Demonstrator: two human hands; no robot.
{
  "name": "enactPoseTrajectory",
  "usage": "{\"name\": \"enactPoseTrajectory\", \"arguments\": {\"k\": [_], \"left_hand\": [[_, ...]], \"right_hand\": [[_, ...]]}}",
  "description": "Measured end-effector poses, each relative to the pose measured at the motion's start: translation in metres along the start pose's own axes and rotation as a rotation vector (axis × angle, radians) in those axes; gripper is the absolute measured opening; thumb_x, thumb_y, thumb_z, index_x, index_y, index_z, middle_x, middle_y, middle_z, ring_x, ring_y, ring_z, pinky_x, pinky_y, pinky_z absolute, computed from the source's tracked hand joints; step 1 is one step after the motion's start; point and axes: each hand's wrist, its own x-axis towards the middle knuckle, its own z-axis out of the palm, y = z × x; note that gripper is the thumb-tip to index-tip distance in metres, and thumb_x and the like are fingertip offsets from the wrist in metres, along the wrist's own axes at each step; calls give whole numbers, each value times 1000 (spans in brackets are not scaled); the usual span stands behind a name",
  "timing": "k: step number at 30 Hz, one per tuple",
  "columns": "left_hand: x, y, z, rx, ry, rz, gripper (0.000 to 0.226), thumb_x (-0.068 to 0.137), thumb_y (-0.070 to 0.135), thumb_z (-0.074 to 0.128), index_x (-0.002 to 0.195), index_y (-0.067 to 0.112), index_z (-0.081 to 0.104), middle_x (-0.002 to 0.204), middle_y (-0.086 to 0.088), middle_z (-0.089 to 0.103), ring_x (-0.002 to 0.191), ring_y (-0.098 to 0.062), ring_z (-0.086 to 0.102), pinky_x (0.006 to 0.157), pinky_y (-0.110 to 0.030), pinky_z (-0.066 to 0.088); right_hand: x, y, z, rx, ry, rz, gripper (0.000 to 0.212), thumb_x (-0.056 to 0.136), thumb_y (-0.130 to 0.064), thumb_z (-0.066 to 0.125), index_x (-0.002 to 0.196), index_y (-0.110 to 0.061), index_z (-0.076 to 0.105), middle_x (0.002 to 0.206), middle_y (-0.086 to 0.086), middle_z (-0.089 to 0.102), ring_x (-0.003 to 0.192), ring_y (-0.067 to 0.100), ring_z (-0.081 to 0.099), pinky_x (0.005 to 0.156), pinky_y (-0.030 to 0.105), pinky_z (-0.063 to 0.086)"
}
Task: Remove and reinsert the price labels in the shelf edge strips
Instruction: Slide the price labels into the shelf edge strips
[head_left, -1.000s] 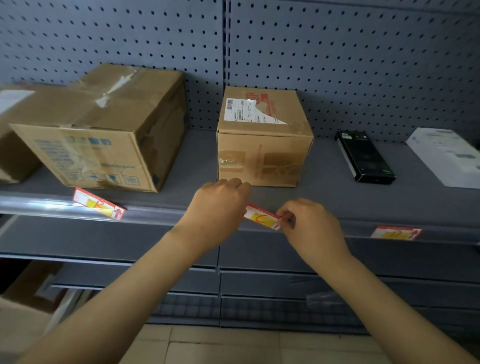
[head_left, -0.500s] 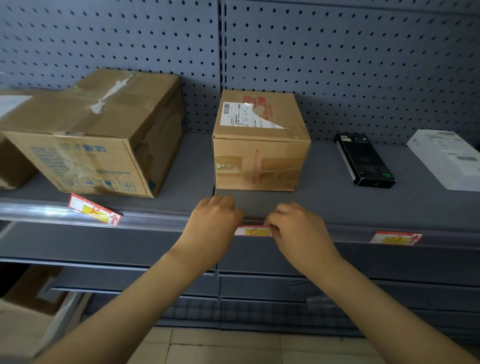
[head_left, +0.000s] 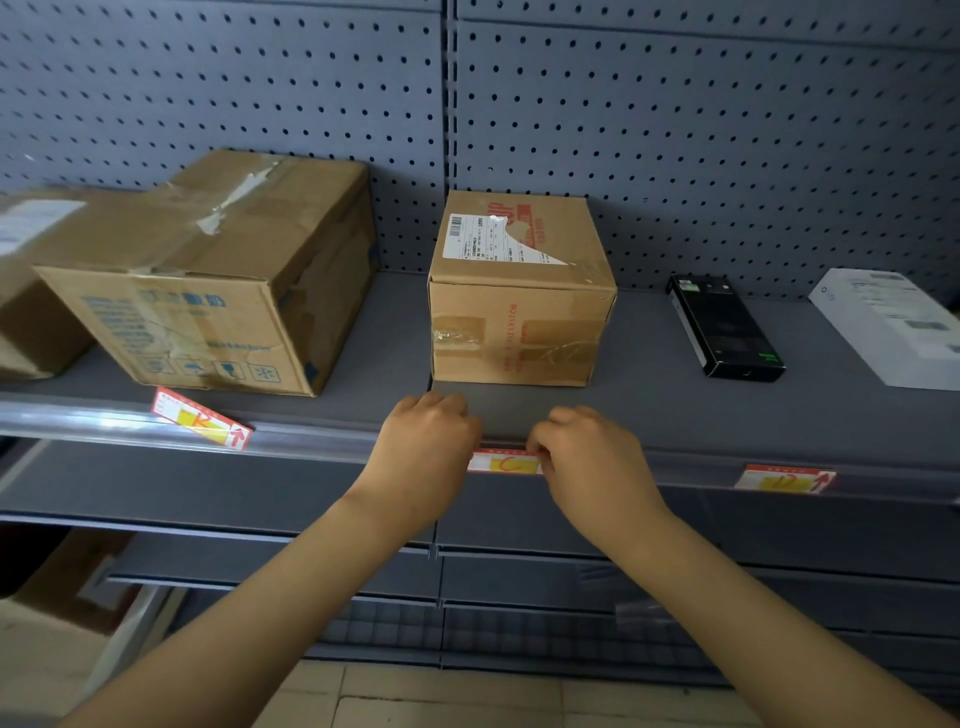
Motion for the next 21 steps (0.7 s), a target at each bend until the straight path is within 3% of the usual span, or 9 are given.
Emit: {"name": "enactPoseTrajectory", "arguments": {"k": [7, 11, 15, 18, 21], "left_hand": [[-15, -9, -7, -10, -7, -50, 33, 34, 9, 88, 51, 25, 66, 52, 5, 59, 45, -15, 57, 40, -20, 42], [-33, -26, -18, 1, 26, -89, 29, 38, 6, 88, 51, 21, 66, 52, 2, 59, 44, -20, 58, 42, -19, 35], [-52, -57, -30, 39, 46, -138, 30, 38, 12, 89, 56, 25, 69, 56, 3, 63, 47, -19, 62, 40, -23, 45], [-67, -92, -36, 22, 52, -182, 23, 51, 13, 86, 66, 22, 71, 66, 0, 68, 58, -25, 66, 48, -31, 53], [-80, -126, -39, -9, 44, -215, 13, 75, 18, 72, 87, 22, 72, 89, -1, 70, 83, -27, 67, 68, -35, 55]], "right_hand": [[-1, -14, -8, 7, 29, -28, 24, 80, 1, 58, 95, -17, 65, 96, 1, 63, 93, 22, 54, 61, 31, 41], [9, -35, -7, 85, 49, -81, 22, 82, 1, 57, 95, -15, 66, 95, 2, 63, 94, 23, 55, 63, 31, 41], [24, -69, -4, 151, 22, -118, 23, 85, -2, 54, 101, -16, 64, 102, 2, 62, 102, 23, 53, 72, 35, 48], [36, -98, 1, 204, 0, -137, 25, 87, -5, 54, 106, -18, 63, 107, 2, 62, 103, 22, 54, 75, 35, 48], [50, -127, 10, 252, -6, -125, 25, 88, -7, 53, 107, -20, 63, 108, 1, 62, 102, 21, 55, 76, 33, 49]]}}
